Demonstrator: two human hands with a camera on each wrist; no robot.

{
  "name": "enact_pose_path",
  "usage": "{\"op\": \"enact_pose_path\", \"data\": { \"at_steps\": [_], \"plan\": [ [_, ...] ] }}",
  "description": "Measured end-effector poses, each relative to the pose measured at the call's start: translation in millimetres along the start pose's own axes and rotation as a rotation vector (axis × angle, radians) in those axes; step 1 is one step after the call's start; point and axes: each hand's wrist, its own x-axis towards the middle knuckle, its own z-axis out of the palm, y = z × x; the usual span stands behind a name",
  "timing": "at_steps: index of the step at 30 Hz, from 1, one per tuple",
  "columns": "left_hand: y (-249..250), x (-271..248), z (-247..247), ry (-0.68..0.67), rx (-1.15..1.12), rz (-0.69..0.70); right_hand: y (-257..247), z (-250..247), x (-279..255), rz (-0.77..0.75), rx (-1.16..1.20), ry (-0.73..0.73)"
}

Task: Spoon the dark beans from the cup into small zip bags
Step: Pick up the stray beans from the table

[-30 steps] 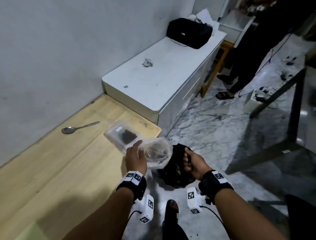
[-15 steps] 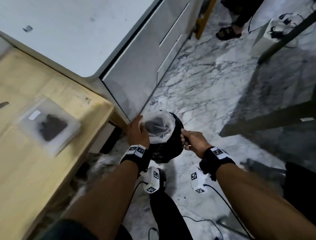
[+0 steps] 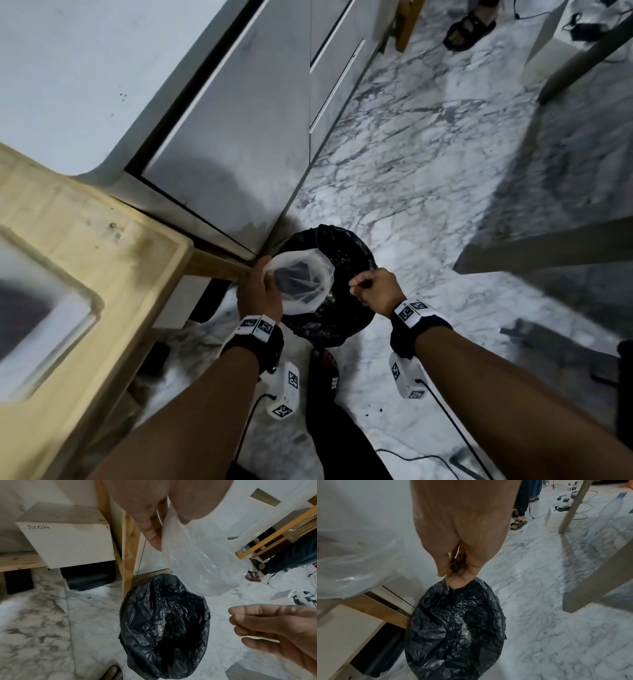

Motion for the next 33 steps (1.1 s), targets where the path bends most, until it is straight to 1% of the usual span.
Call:
{"op": "enact_pose_path", "data": {
  "at_steps": [7,13,18,23,29,33],
  "plan": [
    [-7.6,13.5,2.8,0.002,0.062,-0.018,-4.2,4.8,19.8,-0.029,-0.164,0.023],
    [-13.8,13.4,0.5,-0.003,0.091,-0.019,-2.5,13.3,22.8,-0.004,-0.195,0.006],
    [-13.3,12.5,-0.4,-0.004,0.093,-0.024,-4.5,18.6,21.8,-0.004,-0.2,-0.048],
    [-9.2,10.0,2.5,-0.014,0.073,-0.049,-7.2,13.6,14.3,0.0,-0.24,-0.067],
    [0.5,5.4,17.3,-0.066,0.053,-0.054,7.6,-3.6,0.0,0.064,-0.265,0.002],
    [14.2,5.6,29.4,-0.171,0.069,-0.067,19.4,-18.8,-9.8,0.114,-0.235,0.019]
  ]
}}
